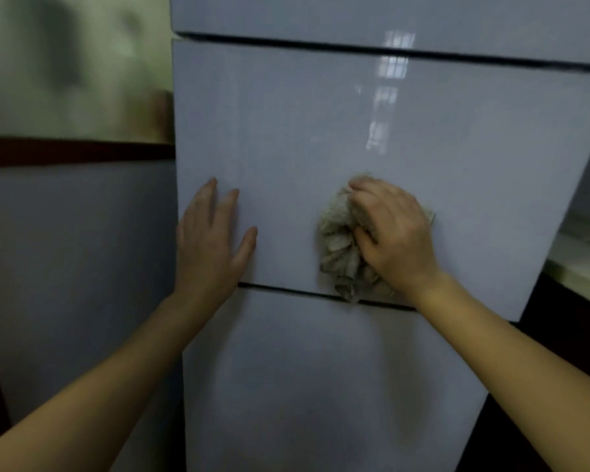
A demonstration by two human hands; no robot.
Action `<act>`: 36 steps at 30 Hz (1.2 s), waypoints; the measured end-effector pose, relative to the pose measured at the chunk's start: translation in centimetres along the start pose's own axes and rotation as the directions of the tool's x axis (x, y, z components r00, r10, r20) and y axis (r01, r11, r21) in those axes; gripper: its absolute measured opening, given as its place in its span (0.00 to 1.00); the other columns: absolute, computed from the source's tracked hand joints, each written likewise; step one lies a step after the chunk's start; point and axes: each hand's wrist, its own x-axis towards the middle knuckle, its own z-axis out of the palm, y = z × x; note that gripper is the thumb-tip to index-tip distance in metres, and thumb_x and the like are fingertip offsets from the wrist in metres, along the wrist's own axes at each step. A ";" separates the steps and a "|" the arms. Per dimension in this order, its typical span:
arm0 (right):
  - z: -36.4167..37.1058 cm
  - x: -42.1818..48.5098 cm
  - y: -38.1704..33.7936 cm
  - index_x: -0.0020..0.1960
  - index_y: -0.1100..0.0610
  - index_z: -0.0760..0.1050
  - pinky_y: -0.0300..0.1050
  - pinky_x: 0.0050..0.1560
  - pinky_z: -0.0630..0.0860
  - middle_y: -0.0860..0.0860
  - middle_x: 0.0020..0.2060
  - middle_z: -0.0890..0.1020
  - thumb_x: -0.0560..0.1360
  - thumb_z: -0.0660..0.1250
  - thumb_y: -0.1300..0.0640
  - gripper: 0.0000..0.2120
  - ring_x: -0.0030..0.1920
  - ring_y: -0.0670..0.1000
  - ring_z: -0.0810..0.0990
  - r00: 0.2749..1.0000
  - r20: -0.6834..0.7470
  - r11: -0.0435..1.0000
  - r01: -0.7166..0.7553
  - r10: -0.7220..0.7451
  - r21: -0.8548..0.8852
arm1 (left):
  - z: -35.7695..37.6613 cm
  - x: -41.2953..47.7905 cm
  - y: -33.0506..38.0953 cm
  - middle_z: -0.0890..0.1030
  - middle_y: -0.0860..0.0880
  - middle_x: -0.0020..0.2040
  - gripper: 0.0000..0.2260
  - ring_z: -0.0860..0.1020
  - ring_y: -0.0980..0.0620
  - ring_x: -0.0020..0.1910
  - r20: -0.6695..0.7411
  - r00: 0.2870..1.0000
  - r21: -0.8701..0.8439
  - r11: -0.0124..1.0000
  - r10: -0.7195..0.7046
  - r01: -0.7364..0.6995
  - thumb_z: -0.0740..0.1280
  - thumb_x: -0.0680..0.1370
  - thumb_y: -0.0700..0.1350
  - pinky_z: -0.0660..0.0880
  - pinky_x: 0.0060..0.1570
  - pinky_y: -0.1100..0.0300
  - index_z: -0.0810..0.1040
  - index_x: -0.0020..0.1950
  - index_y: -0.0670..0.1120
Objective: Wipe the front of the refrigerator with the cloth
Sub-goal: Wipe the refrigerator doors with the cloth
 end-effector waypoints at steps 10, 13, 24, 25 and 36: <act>1.0 -2.0 0.1 0.69 0.60 0.78 0.60 0.72 0.71 0.60 0.73 0.74 0.77 0.72 0.45 0.26 0.75 0.60 0.72 0.998 0.028 0.997 0.066 -0.065 -0.031 | -0.2 2.0 0.2 0.64 0.38 0.79 0.26 0.65 0.37 0.77 0.027 0.992 0.131 0.983 0.126 -0.128 0.61 0.82 0.54 0.66 0.71 0.40 0.70 0.76 0.42; 0.9 -2.2 0.2 0.70 0.59 0.77 0.57 0.73 0.69 0.59 0.73 0.74 0.75 0.74 0.47 0.28 0.74 0.60 0.71 0.995 0.074 0.995 0.078 -0.074 -0.057 | -0.1 2.0 -0.1 0.64 0.37 0.79 0.25 0.66 0.36 0.77 0.024 0.987 0.163 0.974 0.158 -0.160 0.62 0.82 0.53 0.66 0.71 0.40 0.71 0.76 0.42; -2.5 13.1 2.7 0.64 0.61 0.82 0.56 0.65 0.74 0.59 0.64 0.81 0.76 0.70 0.68 0.17 0.62 0.62 0.79 1.000 -0.027 0.996 -0.005 0.007 0.086 | -6.6 14.3 0.9 0.61 0.40 0.81 0.25 0.64 0.38 0.78 -0.029 0.985 0.199 0.966 0.172 -0.163 0.59 0.84 0.55 0.63 0.74 0.43 0.69 0.77 0.44; -3.1 16.0 3.4 0.63 0.61 0.82 0.55 0.65 0.74 0.58 0.64 0.81 0.76 0.69 0.68 0.16 0.62 0.62 0.80 0.999 -0.043 0.996 -0.003 0.007 0.091 | -7.6 16.4 1.6 0.61 0.40 0.81 0.25 0.64 0.38 0.78 -0.039 0.989 0.191 0.972 0.144 -0.134 0.59 0.84 0.55 0.63 0.74 0.42 0.68 0.77 0.44; -6.8 39.6 11.2 0.68 0.61 0.79 0.58 0.67 0.72 0.61 0.68 0.78 0.79 0.68 0.58 0.18 0.67 0.64 0.76 1.000 0.014 1.000 -0.004 0.004 -0.006 | -15.7 36.3 8.2 0.61 0.40 0.81 0.26 0.62 0.41 0.80 -0.058 0.993 0.114 0.989 0.100 -0.093 0.60 0.83 0.53 0.56 0.77 0.53 0.67 0.78 0.42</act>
